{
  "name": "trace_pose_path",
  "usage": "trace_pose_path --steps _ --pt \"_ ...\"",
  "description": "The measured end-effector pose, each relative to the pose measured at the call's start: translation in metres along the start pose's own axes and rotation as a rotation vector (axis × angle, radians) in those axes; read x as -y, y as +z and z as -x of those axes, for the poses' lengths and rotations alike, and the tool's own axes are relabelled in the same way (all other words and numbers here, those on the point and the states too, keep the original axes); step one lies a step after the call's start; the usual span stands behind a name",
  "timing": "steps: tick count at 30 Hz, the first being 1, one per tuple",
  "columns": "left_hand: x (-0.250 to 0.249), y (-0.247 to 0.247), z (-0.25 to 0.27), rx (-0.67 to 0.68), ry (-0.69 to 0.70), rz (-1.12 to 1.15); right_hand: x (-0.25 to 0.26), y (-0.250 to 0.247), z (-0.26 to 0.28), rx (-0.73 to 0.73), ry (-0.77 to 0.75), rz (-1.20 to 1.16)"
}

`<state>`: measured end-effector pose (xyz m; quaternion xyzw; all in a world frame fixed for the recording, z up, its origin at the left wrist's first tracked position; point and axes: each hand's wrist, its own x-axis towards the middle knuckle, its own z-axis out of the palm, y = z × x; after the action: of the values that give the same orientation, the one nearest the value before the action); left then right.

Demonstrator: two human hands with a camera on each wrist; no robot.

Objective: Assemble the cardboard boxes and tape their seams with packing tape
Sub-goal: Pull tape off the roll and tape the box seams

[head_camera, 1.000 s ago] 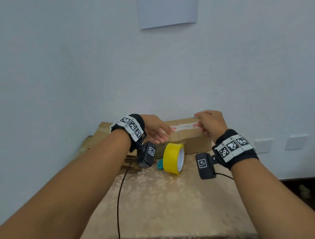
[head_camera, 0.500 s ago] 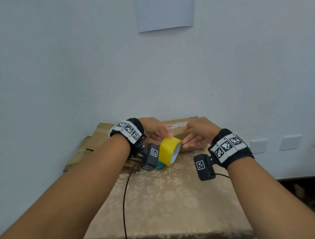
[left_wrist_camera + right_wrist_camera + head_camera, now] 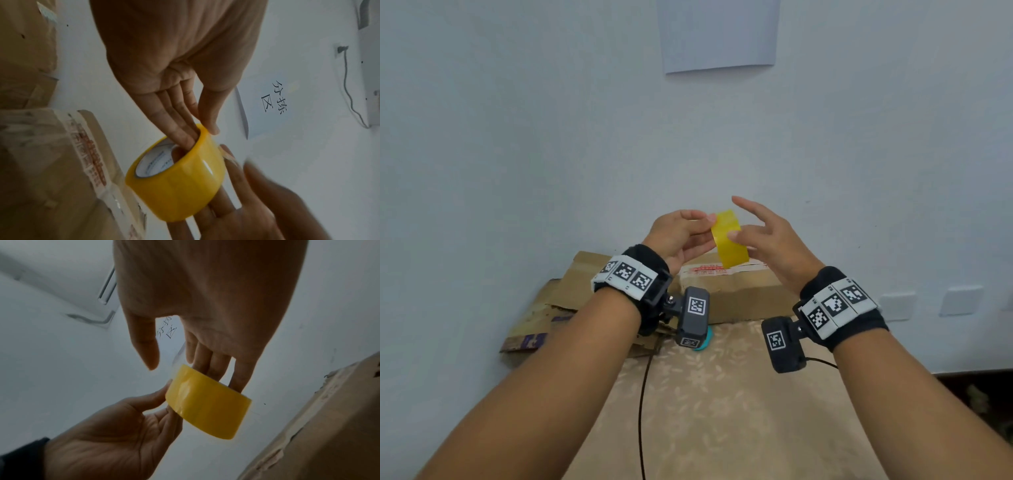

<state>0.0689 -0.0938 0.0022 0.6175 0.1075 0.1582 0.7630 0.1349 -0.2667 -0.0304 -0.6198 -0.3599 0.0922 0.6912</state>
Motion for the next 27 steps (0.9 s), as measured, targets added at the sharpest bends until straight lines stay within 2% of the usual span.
trace_pose_path --steps 5,9,11,16,21,27 --pt "0.013 -0.003 0.003 0.007 0.094 -0.122 -0.015 0.0 -0.003 -0.041 -0.07 0.148" --pt "0.013 -0.007 -0.001 -0.116 0.242 -0.377 -0.022 0.001 -0.007 0.008 -0.084 0.18" --pt "0.016 -0.01 -0.002 -0.146 0.324 -0.425 -0.026 0.002 -0.01 0.029 -0.088 0.182" --pt "0.02 -0.018 0.002 -0.07 0.497 -0.479 -0.033 0.002 -0.016 0.066 -0.081 0.212" --pt "0.027 -0.022 0.002 0.019 0.514 -0.622 -0.027 0.008 -0.014 0.11 -0.107 0.254" --pt "0.03 -0.025 0.003 0.04 0.546 -0.707 -0.03 0.012 -0.016 0.136 -0.139 0.346"
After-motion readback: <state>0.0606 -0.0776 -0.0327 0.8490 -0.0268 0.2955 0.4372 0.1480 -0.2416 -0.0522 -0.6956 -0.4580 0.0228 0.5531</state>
